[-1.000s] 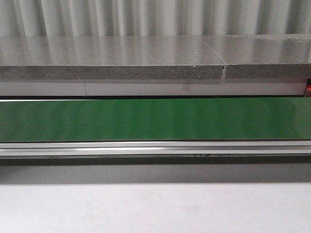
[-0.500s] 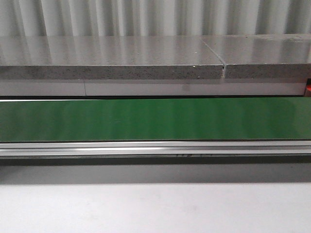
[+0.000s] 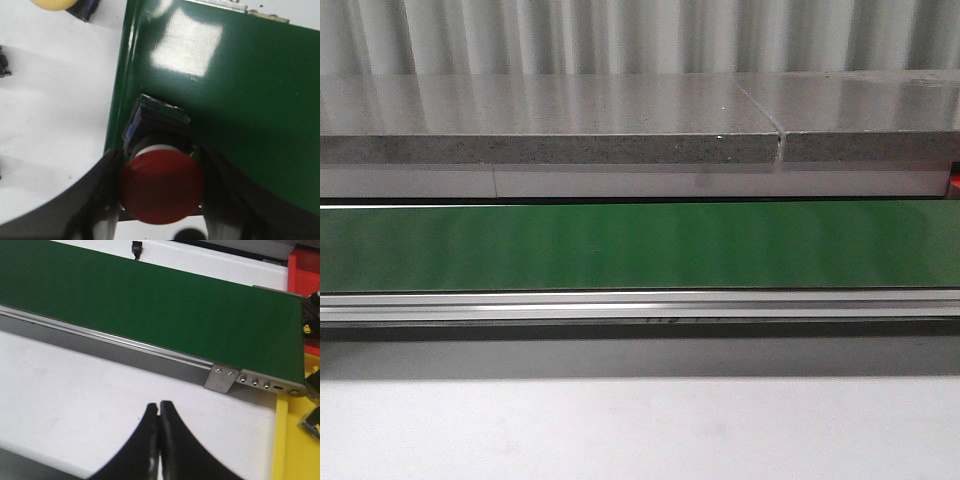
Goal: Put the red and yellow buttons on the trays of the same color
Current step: 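Lower the red button onto the belt and open the left gripper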
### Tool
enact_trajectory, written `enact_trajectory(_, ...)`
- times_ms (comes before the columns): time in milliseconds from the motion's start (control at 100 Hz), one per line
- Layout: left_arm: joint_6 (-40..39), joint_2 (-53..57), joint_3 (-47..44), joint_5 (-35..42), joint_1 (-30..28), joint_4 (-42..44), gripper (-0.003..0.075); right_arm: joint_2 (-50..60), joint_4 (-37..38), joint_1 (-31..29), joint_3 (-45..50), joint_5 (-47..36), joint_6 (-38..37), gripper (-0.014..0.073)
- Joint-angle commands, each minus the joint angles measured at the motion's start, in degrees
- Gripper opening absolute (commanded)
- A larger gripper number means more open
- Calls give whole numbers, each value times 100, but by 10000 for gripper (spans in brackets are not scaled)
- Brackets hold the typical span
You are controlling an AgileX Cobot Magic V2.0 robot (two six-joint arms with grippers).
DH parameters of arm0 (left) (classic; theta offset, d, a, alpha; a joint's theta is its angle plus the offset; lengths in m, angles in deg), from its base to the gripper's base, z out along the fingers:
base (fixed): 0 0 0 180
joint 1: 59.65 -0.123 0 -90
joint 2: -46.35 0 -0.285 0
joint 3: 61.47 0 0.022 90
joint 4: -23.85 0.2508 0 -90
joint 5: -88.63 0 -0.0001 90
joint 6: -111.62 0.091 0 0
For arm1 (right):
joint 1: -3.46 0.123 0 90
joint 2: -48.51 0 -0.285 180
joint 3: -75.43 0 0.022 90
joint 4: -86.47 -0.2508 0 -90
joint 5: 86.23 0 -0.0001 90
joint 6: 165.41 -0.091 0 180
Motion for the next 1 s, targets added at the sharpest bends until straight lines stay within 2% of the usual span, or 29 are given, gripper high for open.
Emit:
enact_trajectory(0,45,253,192,1,43,-244,335,-39,23,-16,-129,-351,62,-67)
enact_trajectory(70,134,244,192,11,43,-335,435,-39,23,-16,-129,-351,62,-67)
enact_trajectory(140,134,244,192,74,43,-333,473,-39,23,-16,-129,-351,62,-67)
enact_trajectory(420,94,244,510,338,-31,-323,474,-39,23,-16,-129,-351,62,-67)
enact_trajectory(540,-227,234,773,360,-183,-115,474,-39,23,-16,-129,-351,62,-67)
enact_trajectory(670,-345,240,938,220,-432,182,474,-39,23,-16,-129,-351,62,-67)
enact_trajectory(990,-345,231,948,-91,-1333,291,474,-39,23,-16,-129,-351,62,-67)
